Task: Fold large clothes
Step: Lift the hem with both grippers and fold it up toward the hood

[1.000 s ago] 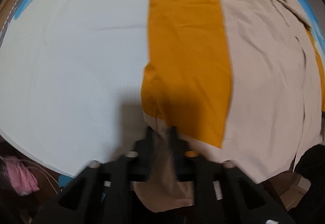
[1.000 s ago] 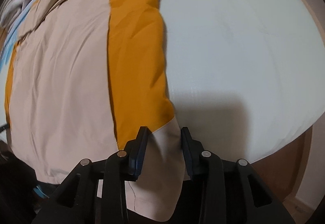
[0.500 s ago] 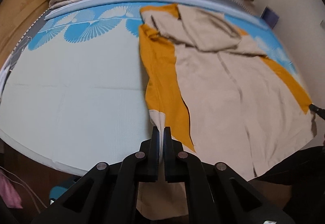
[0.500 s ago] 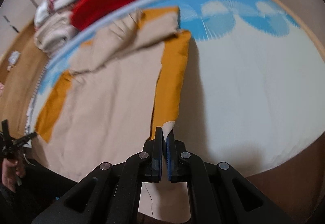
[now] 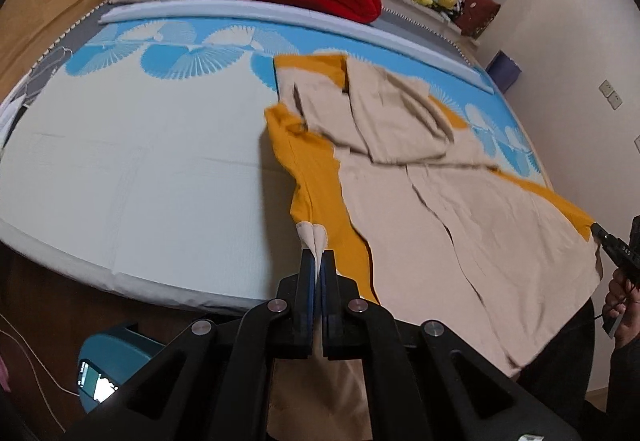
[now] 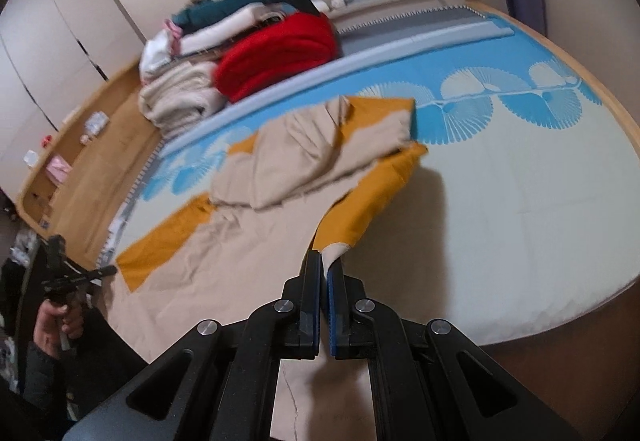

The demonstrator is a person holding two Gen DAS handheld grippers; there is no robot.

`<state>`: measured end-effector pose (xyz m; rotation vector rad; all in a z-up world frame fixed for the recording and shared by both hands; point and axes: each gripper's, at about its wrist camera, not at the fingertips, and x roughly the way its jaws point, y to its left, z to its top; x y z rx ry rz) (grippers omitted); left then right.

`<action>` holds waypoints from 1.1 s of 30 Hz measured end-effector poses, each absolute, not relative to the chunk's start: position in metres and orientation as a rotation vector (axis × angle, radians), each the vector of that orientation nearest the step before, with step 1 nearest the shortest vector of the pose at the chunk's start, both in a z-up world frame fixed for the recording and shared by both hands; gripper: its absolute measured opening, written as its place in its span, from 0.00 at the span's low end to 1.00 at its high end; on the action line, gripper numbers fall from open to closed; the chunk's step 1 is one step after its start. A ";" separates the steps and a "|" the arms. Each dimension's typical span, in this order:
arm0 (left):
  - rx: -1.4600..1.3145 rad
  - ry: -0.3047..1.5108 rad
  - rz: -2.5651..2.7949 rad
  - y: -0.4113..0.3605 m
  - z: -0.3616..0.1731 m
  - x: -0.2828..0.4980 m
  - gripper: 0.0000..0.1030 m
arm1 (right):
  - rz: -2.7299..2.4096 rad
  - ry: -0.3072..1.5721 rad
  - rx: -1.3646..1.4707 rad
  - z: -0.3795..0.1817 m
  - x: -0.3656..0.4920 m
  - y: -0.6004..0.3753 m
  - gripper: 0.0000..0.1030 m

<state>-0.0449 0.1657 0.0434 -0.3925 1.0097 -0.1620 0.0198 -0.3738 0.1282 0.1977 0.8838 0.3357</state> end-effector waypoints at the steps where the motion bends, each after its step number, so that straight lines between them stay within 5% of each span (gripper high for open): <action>1: -0.396 1.004 -0.169 0.167 0.046 -0.046 0.01 | 0.334 0.870 0.207 0.131 0.013 -0.376 0.03; 8: -0.432 1.001 -0.162 0.180 0.040 0.023 0.01 | 0.320 0.817 0.260 0.129 0.034 -0.398 0.03; 22: -0.767 1.111 -0.100 0.209 -0.082 0.216 0.02 | 0.142 0.993 0.237 0.009 0.287 -0.415 0.03; 26: -0.774 1.121 -0.113 0.216 -0.085 0.224 0.08 | 0.094 1.095 0.271 -0.019 0.321 -0.417 0.03; 29: -0.841 1.051 -0.044 0.236 -0.080 0.214 0.29 | 0.087 1.115 0.363 -0.028 0.332 -0.429 0.05; 30: -0.865 1.025 0.001 0.244 -0.081 0.207 0.38 | 0.093 1.109 0.386 -0.028 0.332 -0.432 0.09; 32: -0.876 1.030 0.062 0.250 -0.086 0.199 0.38 | 0.093 1.075 0.380 -0.024 0.327 -0.433 0.17; 33: -0.861 1.054 0.077 0.247 -0.090 0.196 0.38 | 0.073 1.031 0.358 -0.020 0.322 -0.434 0.28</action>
